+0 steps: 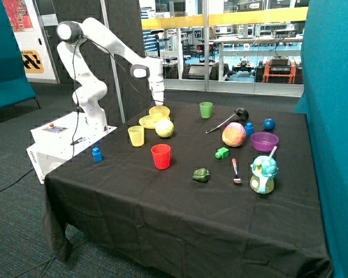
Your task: Place the bowl on the plate and the cup in the bowl matching the color
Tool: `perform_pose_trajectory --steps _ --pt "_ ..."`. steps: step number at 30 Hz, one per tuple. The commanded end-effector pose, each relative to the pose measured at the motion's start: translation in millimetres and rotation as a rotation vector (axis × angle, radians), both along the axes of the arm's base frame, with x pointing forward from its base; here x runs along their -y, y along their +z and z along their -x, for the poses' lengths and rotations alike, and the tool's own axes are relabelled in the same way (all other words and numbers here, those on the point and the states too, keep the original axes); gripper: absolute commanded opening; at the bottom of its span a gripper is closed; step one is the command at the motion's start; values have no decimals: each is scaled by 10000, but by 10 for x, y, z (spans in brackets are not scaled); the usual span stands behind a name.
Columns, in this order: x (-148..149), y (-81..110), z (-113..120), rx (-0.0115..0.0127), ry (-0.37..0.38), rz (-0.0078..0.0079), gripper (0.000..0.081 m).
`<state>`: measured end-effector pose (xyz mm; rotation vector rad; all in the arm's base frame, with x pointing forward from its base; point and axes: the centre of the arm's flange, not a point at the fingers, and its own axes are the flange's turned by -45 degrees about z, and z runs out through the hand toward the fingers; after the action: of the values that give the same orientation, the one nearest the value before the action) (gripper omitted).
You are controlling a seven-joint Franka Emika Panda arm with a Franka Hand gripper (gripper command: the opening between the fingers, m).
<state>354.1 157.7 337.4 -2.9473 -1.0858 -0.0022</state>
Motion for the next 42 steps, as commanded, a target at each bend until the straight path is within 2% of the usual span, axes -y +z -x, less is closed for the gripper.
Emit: perform_pose_trajectory --steps 1,10,12,17,20,23,25,26,27,29,30,33,34,39,42 --pt "60 -226 177 -11 -299 11 0" --pt "29 -251 212 -11 -67 11 0" --pt "18 -245 219 -11 3 11 31" --pt "4 -223 234 -11 108 11 128" --pt "0 -198 234 -11 138 11 274" --pt "4 -179 225 -11 144 11 373" --pt "8 -169 219 -11 148 11 562" --pt "10 -164 216 -11 147 11 630" --pt "13 -160 213 -11 153 11 657" --pt "19 -153 208 -11 152 11 683" --pt "21 -150 206 -11 154 11 660" --pt "24 -148 204 -11 172 11 732" --pt "25 -148 203 -11 173 11 724" --pt "34 -138 200 -11 177 11 787" --pt "33 -121 193 -11 207 11 782"
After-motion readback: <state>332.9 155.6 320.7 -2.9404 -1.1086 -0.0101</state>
